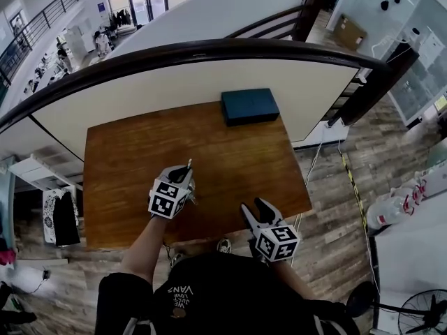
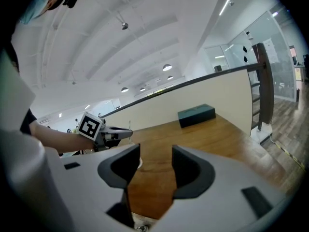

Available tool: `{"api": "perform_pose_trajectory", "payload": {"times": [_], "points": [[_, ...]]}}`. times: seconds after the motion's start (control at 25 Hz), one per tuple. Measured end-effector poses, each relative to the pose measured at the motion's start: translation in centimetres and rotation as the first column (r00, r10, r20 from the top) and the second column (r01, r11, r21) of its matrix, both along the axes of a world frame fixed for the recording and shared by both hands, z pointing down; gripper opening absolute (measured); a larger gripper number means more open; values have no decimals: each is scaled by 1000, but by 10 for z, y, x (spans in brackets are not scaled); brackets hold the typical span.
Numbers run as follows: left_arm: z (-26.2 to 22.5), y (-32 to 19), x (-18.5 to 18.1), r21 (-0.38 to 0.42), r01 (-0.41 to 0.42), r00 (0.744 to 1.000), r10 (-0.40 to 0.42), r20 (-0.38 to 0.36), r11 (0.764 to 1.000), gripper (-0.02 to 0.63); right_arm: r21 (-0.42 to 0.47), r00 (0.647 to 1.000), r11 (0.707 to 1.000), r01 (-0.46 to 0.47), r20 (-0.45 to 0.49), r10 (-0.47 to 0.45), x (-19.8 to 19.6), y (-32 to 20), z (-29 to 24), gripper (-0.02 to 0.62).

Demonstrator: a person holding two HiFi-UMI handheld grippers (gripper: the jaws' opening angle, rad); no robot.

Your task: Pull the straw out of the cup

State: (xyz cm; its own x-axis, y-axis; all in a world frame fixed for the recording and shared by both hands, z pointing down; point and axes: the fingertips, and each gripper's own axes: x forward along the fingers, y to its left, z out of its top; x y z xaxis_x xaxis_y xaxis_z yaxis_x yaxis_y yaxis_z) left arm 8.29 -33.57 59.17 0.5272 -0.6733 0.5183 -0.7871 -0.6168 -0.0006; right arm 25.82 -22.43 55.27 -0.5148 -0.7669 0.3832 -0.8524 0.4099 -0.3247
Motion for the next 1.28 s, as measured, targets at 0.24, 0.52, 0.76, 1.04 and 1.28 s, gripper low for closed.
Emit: {"api": "perform_pose_trajectory", "payload": {"times": [0.24,0.52,0.76,1.04,1.28], "points": [[-25,9,-18,68,29,998,-24,-66,997,23,4,1000,1000,-18,-4,18,-14,9,-5,190],[-49,28,-34,130,35,989,-16,-144,991,23,13,999,999,-47,-6,47,-34,19,-12,190],[-68,41,-54,169,34,979,1,-204,985,23,16,998,998,-58,1,58,-64,33,-15,190],[-93,56,-73,214,11,965,45,-258,977,23,29,995,994,-101,0,101,-86,45,-19,190],[-106,70,-101,249,13,961,56,-271,968,23,45,989,988,-150,1,150,-102,52,-26,190]]}}
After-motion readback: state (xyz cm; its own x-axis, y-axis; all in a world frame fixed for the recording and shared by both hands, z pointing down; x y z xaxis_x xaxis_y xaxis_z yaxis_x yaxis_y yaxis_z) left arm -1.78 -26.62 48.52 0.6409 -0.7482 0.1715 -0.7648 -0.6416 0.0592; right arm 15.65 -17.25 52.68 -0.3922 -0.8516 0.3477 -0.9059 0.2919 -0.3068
